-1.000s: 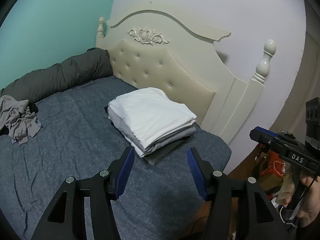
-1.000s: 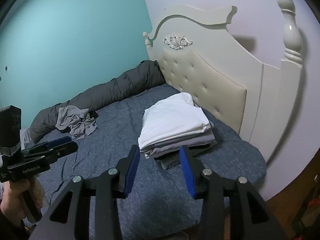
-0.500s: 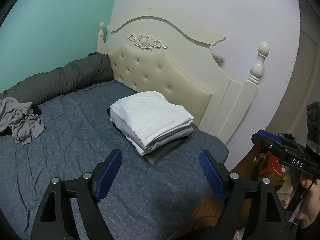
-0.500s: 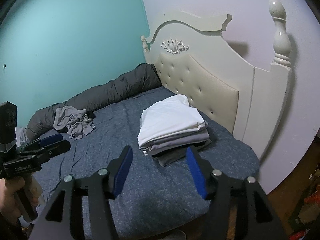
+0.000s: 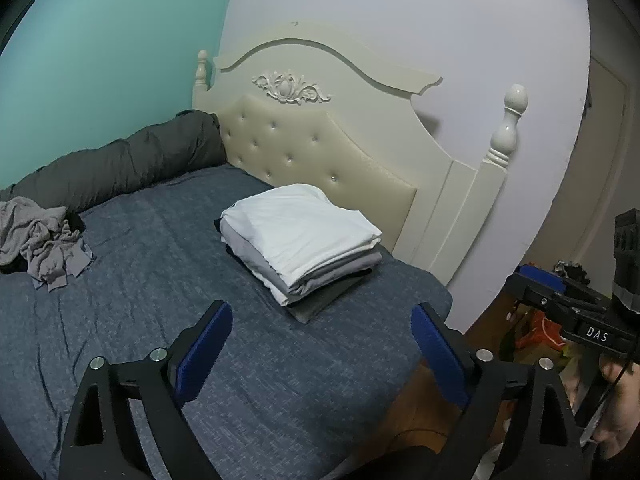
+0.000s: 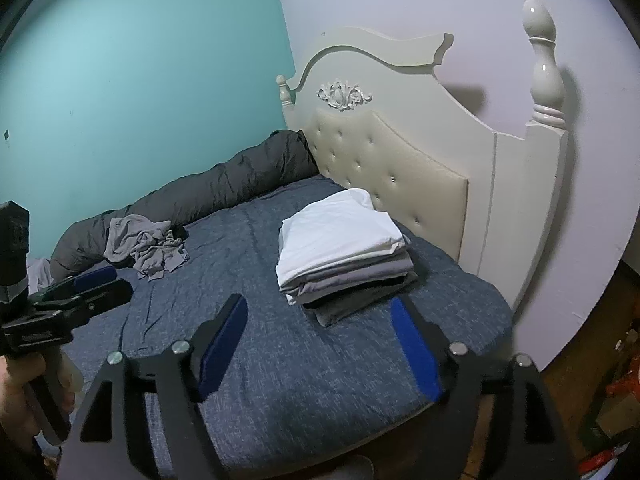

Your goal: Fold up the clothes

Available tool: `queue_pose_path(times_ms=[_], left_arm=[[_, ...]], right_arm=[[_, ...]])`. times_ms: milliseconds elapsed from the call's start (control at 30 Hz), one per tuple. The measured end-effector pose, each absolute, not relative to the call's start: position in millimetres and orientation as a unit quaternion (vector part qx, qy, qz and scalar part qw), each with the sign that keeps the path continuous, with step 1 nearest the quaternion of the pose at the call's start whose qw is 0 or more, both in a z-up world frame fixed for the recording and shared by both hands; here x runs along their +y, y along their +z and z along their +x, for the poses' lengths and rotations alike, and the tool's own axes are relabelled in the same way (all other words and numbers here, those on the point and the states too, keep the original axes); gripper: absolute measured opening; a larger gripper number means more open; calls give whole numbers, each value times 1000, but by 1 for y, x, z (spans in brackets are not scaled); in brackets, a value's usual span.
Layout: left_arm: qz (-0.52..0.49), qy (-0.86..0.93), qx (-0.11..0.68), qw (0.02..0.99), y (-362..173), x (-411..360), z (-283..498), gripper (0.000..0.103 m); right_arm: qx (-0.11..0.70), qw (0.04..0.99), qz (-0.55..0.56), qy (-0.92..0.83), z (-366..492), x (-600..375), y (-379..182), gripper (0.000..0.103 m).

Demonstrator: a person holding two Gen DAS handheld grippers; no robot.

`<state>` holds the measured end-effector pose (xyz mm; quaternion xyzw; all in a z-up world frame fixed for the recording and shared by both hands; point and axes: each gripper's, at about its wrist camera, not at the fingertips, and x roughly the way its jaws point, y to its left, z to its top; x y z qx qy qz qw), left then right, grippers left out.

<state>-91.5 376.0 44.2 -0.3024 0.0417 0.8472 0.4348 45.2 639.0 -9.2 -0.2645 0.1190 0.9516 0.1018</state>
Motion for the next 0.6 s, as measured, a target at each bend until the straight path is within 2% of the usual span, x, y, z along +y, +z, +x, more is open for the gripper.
queue_pose_path(times_ms=[100,433,600], left_arm=[[-299,848,43,436,46,374,-88,102],[-297,848,46,437,46,368,-82,103],[-294,851,48,433,47,363,-80,103]], right_arm=[[118,106,-259,953,49,637,-8,84],[108,109,-255,955,57,628,-6,88],[111,111,-252,955,61,625,-5,97]])
